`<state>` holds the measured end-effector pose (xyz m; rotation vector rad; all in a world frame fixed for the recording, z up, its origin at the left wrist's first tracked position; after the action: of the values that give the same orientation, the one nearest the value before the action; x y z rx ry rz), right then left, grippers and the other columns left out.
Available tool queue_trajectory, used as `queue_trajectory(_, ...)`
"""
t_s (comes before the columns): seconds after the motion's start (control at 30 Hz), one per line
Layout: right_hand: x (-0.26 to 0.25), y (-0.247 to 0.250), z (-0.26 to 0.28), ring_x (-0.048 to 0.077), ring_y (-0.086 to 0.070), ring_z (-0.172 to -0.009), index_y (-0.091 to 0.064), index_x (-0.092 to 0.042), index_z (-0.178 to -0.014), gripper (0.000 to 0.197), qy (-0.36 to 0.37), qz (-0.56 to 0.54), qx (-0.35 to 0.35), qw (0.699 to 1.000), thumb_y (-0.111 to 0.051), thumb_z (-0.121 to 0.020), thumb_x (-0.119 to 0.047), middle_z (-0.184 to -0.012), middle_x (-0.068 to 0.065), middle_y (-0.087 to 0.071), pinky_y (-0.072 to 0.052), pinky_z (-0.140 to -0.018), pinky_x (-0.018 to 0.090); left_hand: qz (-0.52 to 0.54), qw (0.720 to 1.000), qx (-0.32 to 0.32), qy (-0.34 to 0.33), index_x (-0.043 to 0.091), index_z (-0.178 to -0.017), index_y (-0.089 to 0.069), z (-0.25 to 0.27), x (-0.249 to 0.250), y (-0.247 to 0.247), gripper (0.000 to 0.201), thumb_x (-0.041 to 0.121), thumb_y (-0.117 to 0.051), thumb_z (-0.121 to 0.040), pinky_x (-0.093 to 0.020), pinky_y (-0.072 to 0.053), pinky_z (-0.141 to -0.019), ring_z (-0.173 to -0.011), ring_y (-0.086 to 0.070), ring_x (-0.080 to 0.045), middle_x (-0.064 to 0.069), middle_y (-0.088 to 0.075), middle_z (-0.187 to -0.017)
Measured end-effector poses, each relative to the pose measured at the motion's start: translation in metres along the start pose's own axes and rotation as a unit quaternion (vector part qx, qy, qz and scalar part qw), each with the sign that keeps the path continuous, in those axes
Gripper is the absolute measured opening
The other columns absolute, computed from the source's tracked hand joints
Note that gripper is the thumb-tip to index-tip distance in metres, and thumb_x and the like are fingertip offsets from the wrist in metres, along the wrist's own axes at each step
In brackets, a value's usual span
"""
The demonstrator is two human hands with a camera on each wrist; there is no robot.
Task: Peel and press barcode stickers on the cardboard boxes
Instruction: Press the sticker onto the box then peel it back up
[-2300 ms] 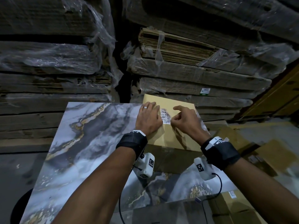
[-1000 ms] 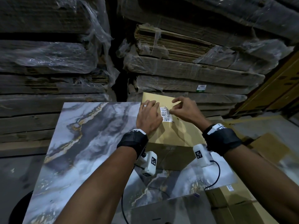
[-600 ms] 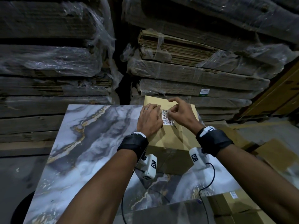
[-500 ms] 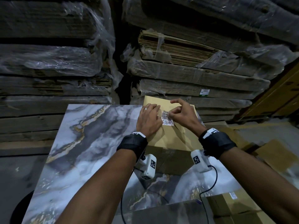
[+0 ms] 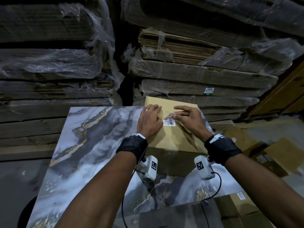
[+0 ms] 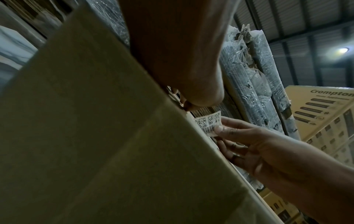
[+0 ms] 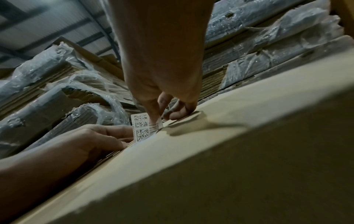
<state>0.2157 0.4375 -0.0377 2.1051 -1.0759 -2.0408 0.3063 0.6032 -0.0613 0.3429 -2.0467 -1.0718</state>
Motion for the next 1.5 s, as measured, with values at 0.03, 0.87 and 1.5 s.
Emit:
queue_trajectory(0.03, 0.001, 0.000, 0.000, 0.012, -0.075, -0.097, -0.073, -0.018, -0.121, 0.036, -0.002, -0.009, 0.001, 1.000, -0.079, -0.087, -0.009, -0.097, 0.002, -0.079, -0.062, -0.090, 0.045, 0.001, 1.000, -0.001, 0.001, 0.012, -0.143, -0.054, 0.000, 0.000, 0.000, 0.056, 0.013, -0.051, -0.087, -0.036, -0.021, -0.119, -0.139, -0.038, -0.019, -0.003, -0.051, -0.147)
queue_trajectory(0.87, -0.011, -0.008, 0.036, 0.005, -0.063, -0.114, -0.062, -0.027, -0.139, 0.043, 0.125, 0.106, 0.044, 0.985, -0.065, -0.097, -0.016, -0.130, -0.003, -0.066, -0.051, -0.093, 0.015, 0.006, 1.000, 0.001, 0.000, 0.014, -0.145, -0.053, 0.000, -0.002, -0.001, 0.058, 0.015, -0.053, -0.087, -0.037, -0.019, -0.118, -0.140, -0.038, -0.019, -0.003, -0.050, -0.148)
queue_trajectory(1.5, -0.039, -0.035, 0.009, 0.037, -0.034, -0.138, -0.074, -0.025, -0.110, 0.029, 0.334, 0.550, -0.062, 0.763, -0.079, -0.082, -0.022, -0.155, 0.010, -0.042, -0.033, -0.108, 0.059, 0.111, 0.992, 0.029, 0.044, 0.013, -0.136, -0.059, 0.001, -0.005, 0.003, 0.057, 0.006, -0.052, -0.080, -0.035, -0.042, -0.099, -0.114, -0.055, -0.024, -0.003, -0.064, -0.120)
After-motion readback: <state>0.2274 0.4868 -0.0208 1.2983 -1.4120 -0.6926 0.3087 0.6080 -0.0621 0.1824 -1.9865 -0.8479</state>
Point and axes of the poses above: each hand's wrist, its own z-axis away from the middle knuckle, its own y-axis out of the back of the hand, x = y × z, the point moved 3 cm from there along -z, towards the middle knuckle
